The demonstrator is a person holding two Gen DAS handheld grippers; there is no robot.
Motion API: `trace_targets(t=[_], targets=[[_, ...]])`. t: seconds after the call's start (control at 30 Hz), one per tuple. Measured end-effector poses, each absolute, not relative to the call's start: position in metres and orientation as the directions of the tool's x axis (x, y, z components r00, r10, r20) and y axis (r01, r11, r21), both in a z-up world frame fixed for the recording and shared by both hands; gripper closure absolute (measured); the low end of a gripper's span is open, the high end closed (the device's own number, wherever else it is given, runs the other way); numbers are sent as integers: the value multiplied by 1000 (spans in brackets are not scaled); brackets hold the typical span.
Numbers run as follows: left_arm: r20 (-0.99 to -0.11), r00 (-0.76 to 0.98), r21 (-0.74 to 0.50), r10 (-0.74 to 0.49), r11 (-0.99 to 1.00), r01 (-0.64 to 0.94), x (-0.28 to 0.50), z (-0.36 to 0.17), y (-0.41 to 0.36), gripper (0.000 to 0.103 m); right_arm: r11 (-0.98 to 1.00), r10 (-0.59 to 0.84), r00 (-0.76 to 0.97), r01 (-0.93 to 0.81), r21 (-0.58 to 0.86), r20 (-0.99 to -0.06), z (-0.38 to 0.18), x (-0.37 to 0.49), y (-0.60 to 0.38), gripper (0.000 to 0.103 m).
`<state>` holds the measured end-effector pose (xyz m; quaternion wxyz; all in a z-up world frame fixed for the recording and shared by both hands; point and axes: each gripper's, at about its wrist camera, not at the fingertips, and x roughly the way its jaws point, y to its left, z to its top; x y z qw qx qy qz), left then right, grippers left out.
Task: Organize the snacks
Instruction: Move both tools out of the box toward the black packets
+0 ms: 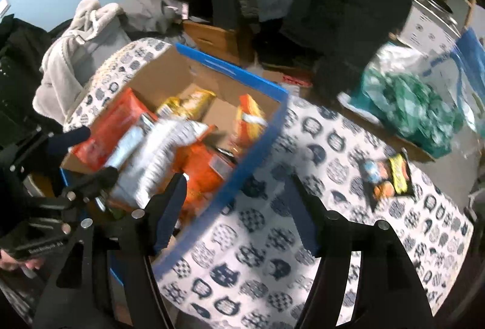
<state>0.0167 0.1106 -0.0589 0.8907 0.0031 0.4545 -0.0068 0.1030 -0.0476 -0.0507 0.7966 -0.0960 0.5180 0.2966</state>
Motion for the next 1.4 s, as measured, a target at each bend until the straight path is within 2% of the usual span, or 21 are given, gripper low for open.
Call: trace_targets(t=[0.1,0.2,0.63,1.4], targets=[[-813,581,-5,-33,999,51,20,-59,94,32,830,349,297,-539,145,-889,-56,100,-71,34],[-814,580,9,-36,997,73,22,-60,77,27,861,325,307,-488,146,-895,-62,97,-96,31],[-851,515,29,-103,970,243,35,-73,-10,26,941,230,284,-308,139,-931,-100,87,-200,30],[-866,492,118,-90,919,376,60,-116,-101,23,991,134,226,-27,131,-965,-150,78,-330,29]])
